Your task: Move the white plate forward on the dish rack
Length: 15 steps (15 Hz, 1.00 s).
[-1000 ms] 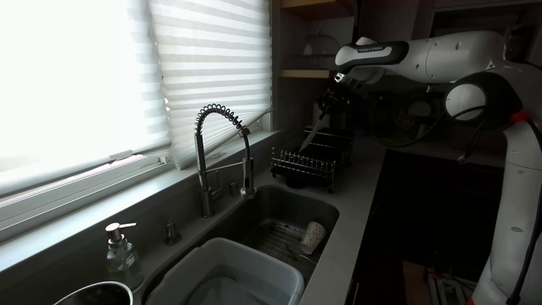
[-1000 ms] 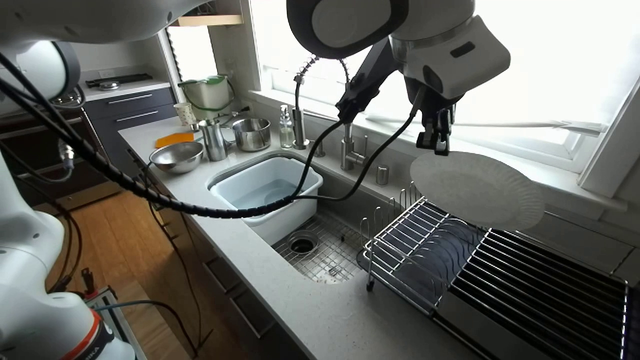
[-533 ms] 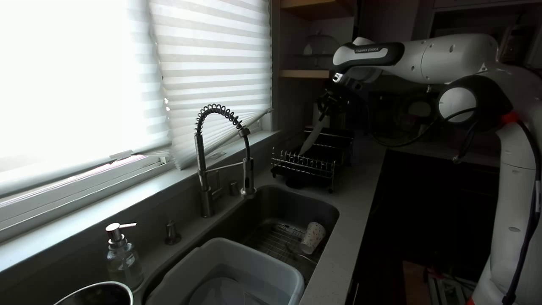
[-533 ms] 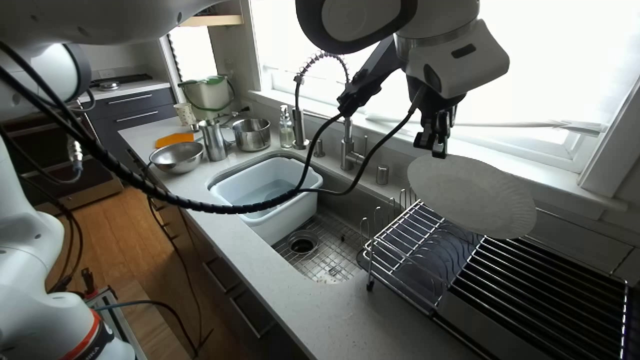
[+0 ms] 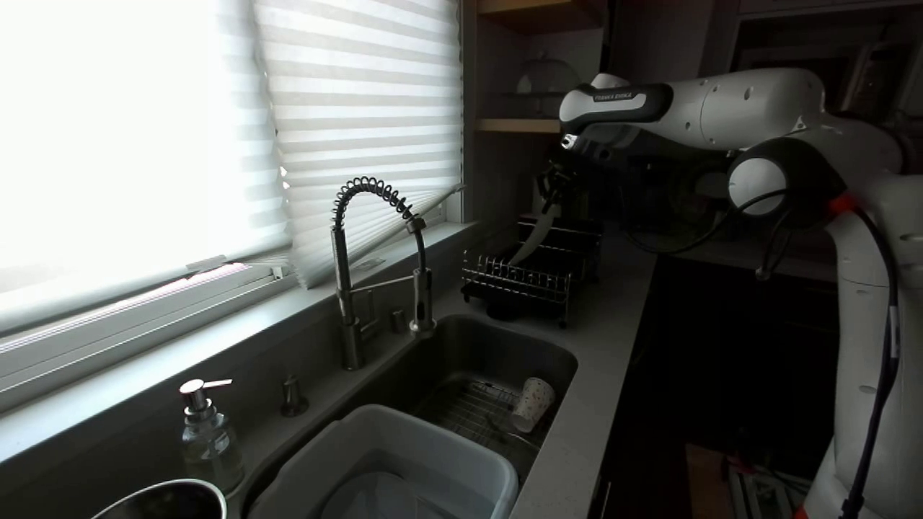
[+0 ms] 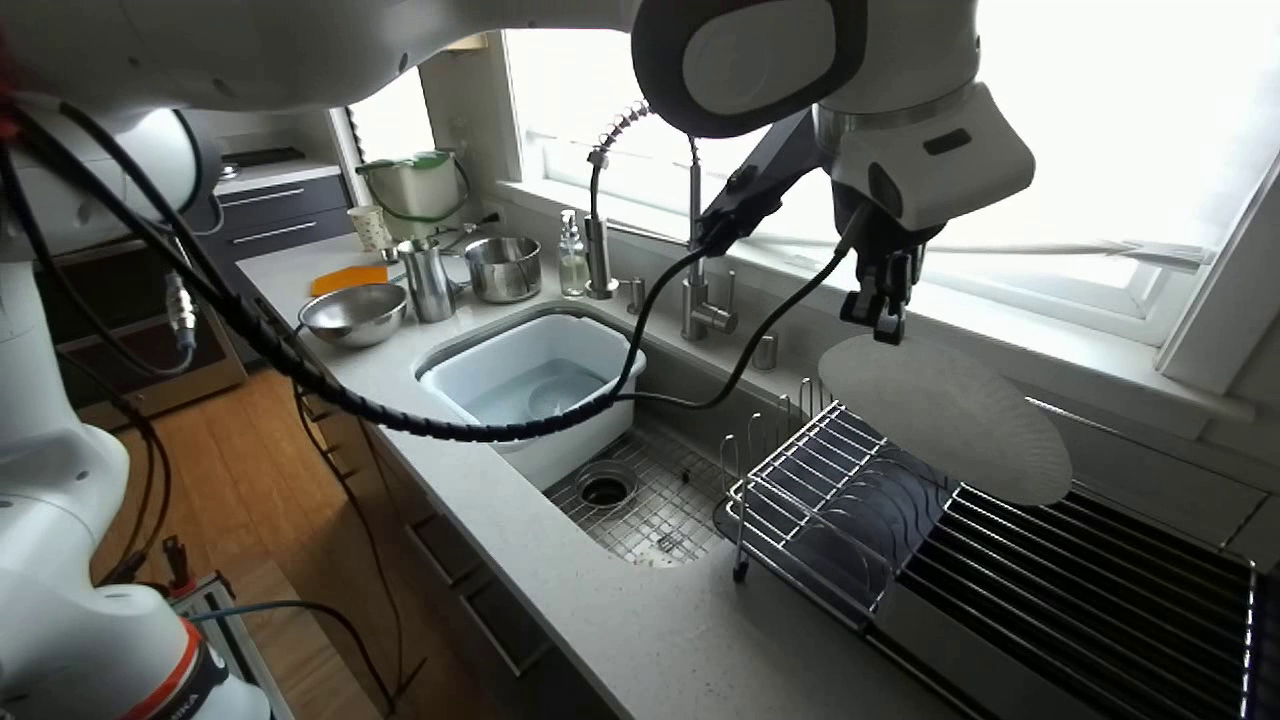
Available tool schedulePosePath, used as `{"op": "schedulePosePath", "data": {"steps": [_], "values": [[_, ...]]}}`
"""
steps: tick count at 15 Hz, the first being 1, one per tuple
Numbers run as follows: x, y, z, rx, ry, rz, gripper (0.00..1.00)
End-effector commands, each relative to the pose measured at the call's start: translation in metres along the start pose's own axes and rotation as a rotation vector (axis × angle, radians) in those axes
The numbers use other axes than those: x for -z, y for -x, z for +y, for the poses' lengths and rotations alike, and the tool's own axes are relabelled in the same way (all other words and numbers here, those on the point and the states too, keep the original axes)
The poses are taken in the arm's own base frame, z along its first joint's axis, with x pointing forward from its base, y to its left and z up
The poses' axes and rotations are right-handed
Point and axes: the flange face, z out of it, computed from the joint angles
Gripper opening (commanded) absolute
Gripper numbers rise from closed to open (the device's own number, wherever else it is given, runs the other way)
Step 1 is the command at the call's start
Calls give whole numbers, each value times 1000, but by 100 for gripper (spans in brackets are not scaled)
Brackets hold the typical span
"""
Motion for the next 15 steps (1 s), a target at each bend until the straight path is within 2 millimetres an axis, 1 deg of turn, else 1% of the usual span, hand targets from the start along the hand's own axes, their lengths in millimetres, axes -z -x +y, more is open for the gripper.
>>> {"op": "schedulePosePath", "data": {"steps": [1,5,12,15], "values": [[-9,-10,-1,-20,37,-1,0],[-12,-17,-4,-15,39,17,0],[2,-23,-14,21,-1,85,0],[-3,-23,-17,26,-6,86,0]]}}
